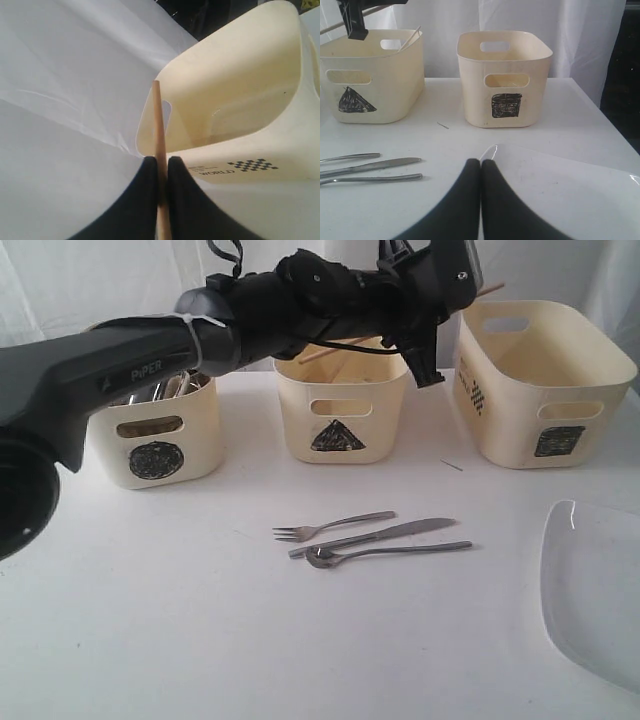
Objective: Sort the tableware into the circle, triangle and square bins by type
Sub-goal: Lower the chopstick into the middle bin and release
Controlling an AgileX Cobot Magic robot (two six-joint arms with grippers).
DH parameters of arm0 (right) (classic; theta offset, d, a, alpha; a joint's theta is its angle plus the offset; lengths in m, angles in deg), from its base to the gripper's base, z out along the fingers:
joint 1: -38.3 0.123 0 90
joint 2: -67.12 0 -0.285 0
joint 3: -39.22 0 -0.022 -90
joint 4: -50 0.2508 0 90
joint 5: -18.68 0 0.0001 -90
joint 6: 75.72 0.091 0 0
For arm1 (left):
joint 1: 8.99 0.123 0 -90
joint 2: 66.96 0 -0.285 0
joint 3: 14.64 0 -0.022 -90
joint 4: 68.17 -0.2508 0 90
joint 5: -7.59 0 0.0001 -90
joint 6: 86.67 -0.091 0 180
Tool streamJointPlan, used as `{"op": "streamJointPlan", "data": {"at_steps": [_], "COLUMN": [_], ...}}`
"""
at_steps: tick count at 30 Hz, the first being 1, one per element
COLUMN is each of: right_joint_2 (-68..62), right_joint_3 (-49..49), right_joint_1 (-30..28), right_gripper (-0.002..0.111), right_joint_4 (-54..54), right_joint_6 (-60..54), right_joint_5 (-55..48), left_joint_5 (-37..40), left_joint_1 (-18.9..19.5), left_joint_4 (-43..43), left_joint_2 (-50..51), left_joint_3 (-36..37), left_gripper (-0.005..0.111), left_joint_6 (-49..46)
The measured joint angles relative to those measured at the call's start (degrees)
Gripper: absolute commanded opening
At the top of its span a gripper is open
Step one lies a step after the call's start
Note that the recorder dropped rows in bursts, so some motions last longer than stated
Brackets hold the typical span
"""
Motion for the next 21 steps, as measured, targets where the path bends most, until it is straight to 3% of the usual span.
{"op": "streamJointPlan", "data": {"at_steps": [21], "right_joint_2": [0.0], "right_joint_3": [0.0], "right_joint_1": [0.0], "right_gripper": [0.0], "right_joint_4": [0.0], "right_joint_6": [0.0], "right_joint_5": [0.0], "left_joint_5": [2.7], "left_joint_1": [2.5], "left_joint_4": [7.5], "left_joint_2": [10.3], "left_joint_3": [-15.6], "left_gripper": [0.0], "left_joint_6": [0.1]}}
